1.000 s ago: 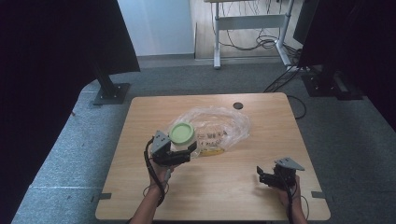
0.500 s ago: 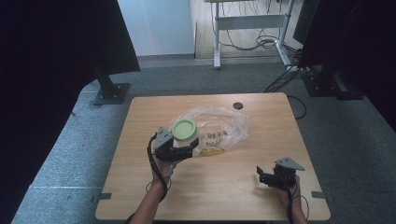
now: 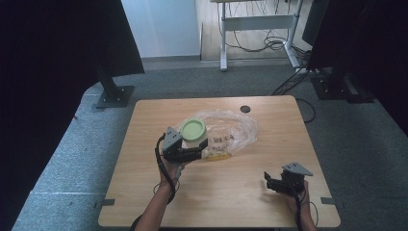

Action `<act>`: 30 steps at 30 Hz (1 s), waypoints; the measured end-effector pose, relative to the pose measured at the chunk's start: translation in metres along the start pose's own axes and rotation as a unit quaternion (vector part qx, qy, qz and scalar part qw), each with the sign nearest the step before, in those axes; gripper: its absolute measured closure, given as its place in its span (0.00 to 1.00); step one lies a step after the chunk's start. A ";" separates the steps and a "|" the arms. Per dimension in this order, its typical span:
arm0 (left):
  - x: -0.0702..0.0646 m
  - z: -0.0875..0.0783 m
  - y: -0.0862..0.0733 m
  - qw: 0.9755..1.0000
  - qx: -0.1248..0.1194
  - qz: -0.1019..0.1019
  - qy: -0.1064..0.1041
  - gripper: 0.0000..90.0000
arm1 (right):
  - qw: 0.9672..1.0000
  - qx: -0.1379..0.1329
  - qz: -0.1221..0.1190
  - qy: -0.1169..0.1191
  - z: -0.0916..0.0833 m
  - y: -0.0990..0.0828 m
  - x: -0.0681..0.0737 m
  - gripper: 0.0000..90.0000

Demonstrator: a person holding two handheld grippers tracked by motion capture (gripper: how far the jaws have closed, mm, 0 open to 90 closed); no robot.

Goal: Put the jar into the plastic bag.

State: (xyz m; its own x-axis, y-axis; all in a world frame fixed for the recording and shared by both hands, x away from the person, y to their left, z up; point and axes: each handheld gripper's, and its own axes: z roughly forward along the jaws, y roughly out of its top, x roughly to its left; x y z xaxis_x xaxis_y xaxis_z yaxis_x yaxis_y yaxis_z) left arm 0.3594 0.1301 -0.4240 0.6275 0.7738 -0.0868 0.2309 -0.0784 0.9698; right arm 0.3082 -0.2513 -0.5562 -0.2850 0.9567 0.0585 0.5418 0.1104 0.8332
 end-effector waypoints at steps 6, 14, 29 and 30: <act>0.000 0.005 0.001 1.000 0.001 0.003 0.000 0.13 | 1.000 0.001 -0.003 0.000 0.000 0.000 0.000 0.08; 0.003 0.017 0.003 1.000 0.003 0.001 -0.002 0.13 | 1.000 0.003 -0.006 0.000 0.001 0.000 0.001 0.08; 0.009 0.038 0.005 1.000 0.011 0.005 0.008 0.13 | 1.000 0.007 -0.012 0.005 0.001 0.000 0.001 0.09; 0.009 0.039 0.005 1.000 0.011 0.006 0.008 0.13 | 1.000 0.007 -0.012 0.005 0.001 0.000 0.002 0.09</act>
State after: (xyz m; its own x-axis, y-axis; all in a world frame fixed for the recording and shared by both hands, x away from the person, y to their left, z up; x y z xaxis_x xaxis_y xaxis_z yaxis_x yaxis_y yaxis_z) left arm 0.3958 0.1122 -0.4291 0.6183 0.7827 -0.0714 0.2403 -0.1017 0.9654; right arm 0.3092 -0.2494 -0.5565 -0.3059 0.9511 0.0430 0.5454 0.1380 0.8267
